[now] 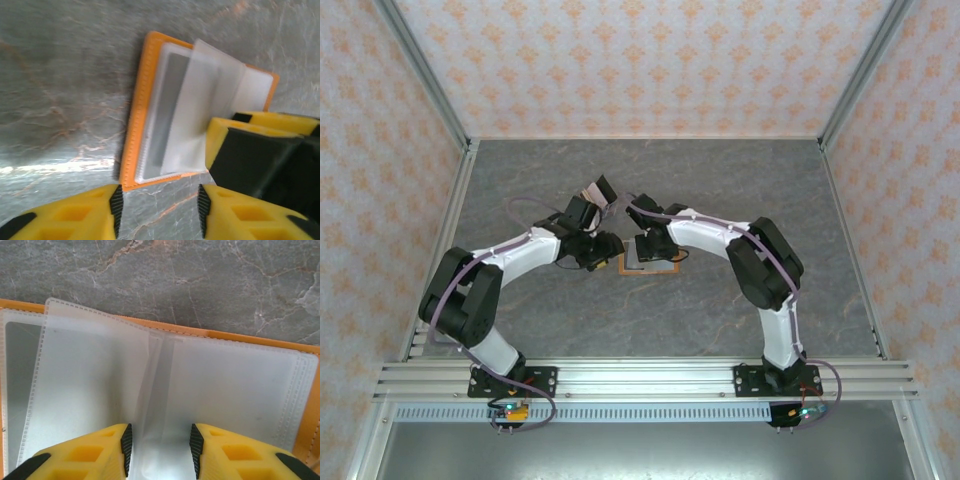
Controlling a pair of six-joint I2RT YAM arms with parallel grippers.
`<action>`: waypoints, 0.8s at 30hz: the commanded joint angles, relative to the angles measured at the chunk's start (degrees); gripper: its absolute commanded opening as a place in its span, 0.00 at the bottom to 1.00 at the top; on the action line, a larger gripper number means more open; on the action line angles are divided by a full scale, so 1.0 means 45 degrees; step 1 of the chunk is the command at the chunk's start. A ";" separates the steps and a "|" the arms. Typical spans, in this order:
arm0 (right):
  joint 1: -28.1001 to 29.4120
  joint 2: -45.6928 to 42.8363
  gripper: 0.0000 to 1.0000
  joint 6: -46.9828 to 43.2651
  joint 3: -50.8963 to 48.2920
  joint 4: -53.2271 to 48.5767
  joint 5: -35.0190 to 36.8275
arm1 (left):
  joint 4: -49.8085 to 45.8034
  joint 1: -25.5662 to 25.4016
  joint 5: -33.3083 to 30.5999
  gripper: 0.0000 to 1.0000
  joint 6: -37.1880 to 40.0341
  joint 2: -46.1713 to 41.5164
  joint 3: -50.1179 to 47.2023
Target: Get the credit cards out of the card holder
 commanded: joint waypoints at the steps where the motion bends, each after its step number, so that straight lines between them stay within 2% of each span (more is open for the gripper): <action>1: -0.0085 0.0226 0.38 0.0245 -0.0752 0.0013 -0.0031 | 0.0619 -0.0236 0.0288 0.38 -0.0107 0.0477 0.0300; 6: -0.0084 0.0250 0.36 0.0454 -0.0924 0.0228 0.0110 | 0.0857 -0.0519 0.0415 0.28 -0.0170 0.1100 0.0493; 24: -0.0101 0.0092 0.34 0.1024 -0.1099 0.0796 -0.0355 | 0.0854 -0.0572 0.0428 0.26 -0.0324 0.2060 0.0921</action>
